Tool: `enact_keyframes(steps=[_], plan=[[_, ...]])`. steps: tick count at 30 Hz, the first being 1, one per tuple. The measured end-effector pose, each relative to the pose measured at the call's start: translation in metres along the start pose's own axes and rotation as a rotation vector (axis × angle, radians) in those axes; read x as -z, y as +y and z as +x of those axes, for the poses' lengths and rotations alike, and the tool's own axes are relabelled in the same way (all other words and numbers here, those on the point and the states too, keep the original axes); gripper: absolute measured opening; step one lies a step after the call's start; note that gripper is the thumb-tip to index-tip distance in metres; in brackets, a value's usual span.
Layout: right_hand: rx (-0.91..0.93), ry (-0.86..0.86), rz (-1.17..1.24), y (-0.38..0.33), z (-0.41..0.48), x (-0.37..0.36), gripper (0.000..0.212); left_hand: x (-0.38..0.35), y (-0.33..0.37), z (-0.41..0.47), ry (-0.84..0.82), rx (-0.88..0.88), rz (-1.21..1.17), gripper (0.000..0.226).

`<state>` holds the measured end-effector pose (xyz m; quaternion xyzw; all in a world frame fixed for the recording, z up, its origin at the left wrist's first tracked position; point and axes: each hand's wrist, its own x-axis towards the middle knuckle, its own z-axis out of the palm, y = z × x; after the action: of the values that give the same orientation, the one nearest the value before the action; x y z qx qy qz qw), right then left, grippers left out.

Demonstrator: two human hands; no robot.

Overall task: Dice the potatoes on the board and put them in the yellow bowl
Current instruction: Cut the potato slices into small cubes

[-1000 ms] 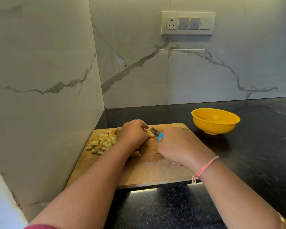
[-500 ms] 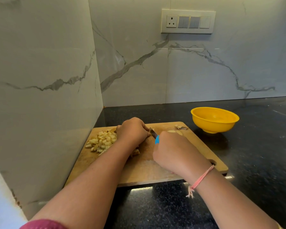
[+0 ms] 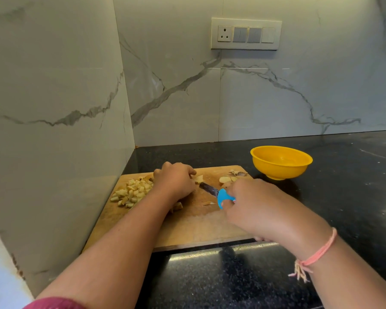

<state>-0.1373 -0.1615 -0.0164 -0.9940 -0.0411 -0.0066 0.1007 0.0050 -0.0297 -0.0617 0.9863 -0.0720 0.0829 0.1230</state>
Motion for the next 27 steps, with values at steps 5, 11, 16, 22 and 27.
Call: enact_keyframes(steps=[5, 11, 16, 22, 27], plan=[[-0.059, 0.111, 0.139, 0.017, 0.009, 0.012, 0.032, 0.005, 0.000, -0.004, -0.004, -0.080, 0.118, 0.032], [0.002, 0.098, 0.103, 0.029, 0.036, 0.025, 0.036, 0.013, 0.001, -0.005, -0.046, -0.076, 0.181, 0.034], [0.036, 0.118, 0.136, 0.035, 0.068, 0.029, 0.037, 0.017, 0.002, -0.008, -0.068, -0.081, 0.233, 0.033], [0.097, 0.172, 0.203, 0.042, 0.089, 0.012, 0.039, 0.019, -0.006, -0.003, -0.061, -0.079, 0.295, 0.035], [0.110, 0.238, 0.263, 0.051, 0.089, 0.000, 0.039, 0.022, -0.010, -0.001, -0.038, -0.046, 0.262, 0.032]])
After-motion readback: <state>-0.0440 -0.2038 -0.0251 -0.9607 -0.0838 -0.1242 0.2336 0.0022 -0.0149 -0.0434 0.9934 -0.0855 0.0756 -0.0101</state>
